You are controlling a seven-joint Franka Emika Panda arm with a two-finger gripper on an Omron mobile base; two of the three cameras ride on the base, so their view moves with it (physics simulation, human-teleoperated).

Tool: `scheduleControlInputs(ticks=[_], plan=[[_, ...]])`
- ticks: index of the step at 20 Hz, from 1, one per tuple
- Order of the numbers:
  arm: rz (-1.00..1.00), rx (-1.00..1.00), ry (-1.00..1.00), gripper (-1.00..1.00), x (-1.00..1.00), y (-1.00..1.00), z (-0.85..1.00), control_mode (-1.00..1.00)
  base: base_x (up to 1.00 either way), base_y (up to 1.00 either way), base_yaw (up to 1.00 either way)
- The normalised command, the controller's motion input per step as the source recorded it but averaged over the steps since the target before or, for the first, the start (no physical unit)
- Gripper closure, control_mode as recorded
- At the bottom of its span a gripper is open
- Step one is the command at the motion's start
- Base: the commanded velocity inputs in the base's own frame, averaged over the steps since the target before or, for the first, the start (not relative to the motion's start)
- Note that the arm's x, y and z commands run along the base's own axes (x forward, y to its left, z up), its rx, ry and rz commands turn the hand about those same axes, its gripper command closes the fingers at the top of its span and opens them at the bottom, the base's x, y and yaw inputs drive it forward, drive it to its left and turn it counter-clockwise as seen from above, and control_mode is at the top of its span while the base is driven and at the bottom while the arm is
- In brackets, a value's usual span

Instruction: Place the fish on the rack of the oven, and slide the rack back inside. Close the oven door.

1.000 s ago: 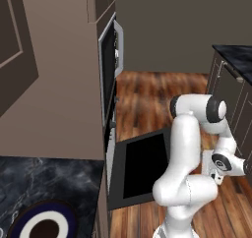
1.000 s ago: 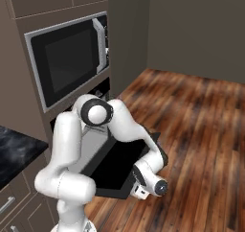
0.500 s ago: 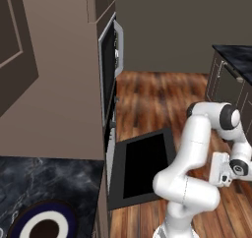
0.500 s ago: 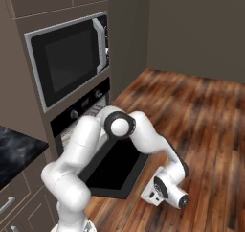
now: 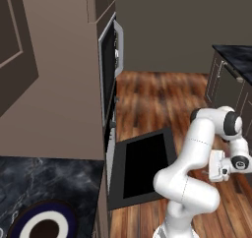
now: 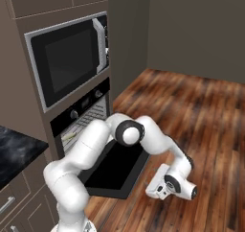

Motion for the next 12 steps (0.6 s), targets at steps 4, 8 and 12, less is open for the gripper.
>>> scheduleControlInputs(ticks=[4, 8, 12], plan=[[0.12, 0.03, 0.30, -1.00, 0.38, 0.17, -0.46, -1.00, 0.00, 0.00, 0.00], [0.11, 0.07, 0.21, -1.00, 0.49, 0.18, -0.54, -1.00, 0.00, 0.00, 0.00], [0.11, 0.05, 0.13, -1.00, 0.31, 0.02, -0.61, -1.00, 0.00, 0.00, 0.00]])
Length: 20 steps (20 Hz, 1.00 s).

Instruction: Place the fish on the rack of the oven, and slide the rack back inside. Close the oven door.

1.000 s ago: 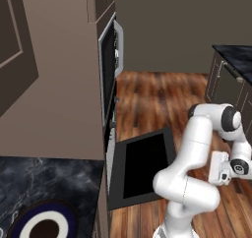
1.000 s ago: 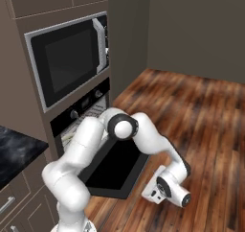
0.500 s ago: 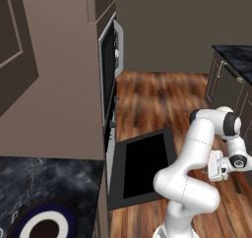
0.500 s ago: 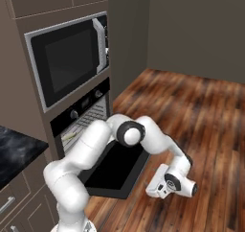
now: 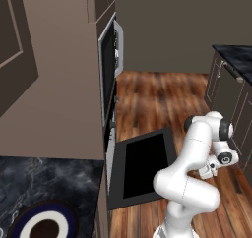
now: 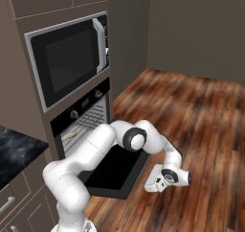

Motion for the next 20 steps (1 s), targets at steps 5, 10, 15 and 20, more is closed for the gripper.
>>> scheduleControlInputs(ticks=[5, 10, 15, 20], plan=[[0.10, 0.02, 0.11, -1.00, 0.31, 0.00, -0.66, -1.00, 0.00, 0.00, 0.00], [0.10, 0.03, 0.07, -1.00, 0.31, 0.00, -0.65, -1.00, 0.00, 0.00, 0.00], [0.10, 0.04, 0.02, -1.00, 0.28, 0.00, -0.60, -1.00, 0.00, 0.00, 0.00], [0.10, 0.09, 0.00, -1.00, 0.29, 0.00, -0.44, -1.00, 0.00, 0.00, 0.00]])
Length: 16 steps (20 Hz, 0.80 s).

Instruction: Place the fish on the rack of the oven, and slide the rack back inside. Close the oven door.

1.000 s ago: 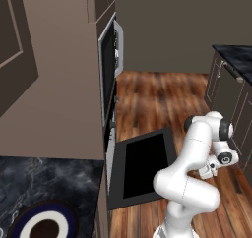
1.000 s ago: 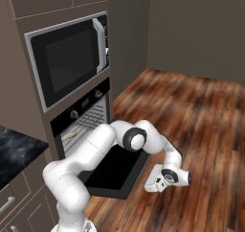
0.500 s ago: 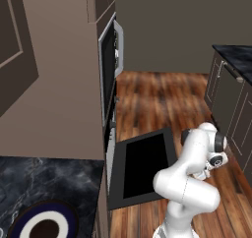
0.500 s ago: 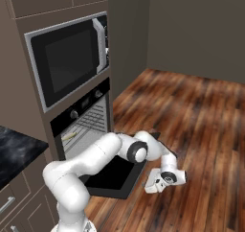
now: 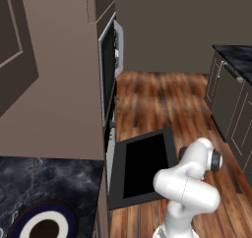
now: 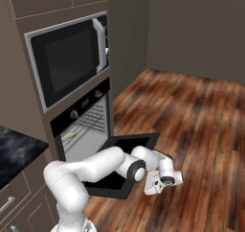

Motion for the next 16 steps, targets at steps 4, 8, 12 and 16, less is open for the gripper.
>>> scheduleControlInputs(ticks=[4, 8, 12, 16], plan=[[0.08, 0.10, 0.00, -1.00, 0.53, 0.00, -0.66, -1.00, 0.00, 0.00, 0.00], [0.05, 0.07, 0.00, -1.00, 0.52, 0.00, -0.66, -1.00, 0.00, 0.00, 0.00], [0.03, 0.10, 0.00, -1.00, 0.51, 0.00, -0.53, -1.00, 0.00, 0.00, 0.00], [0.02, 0.16, 0.00, -1.00, 0.20, 0.07, -0.15, -1.00, 0.00, 0.00, 0.00]])
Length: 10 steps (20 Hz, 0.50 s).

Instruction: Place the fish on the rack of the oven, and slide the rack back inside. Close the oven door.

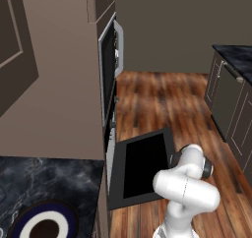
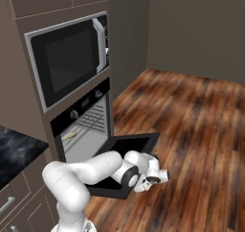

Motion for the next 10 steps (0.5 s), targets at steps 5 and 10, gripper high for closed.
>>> scheduleControlInputs(ticks=[5, 10], plan=[[0.01, 0.17, -0.05, -1.00, 0.00, 0.05, 0.71, -1.00, 0.00, 0.00, 0.00], [0.06, 0.07, -0.15, -1.00, -0.01, 0.14, 1.00, -1.00, 0.00, 0.00, 0.00]])
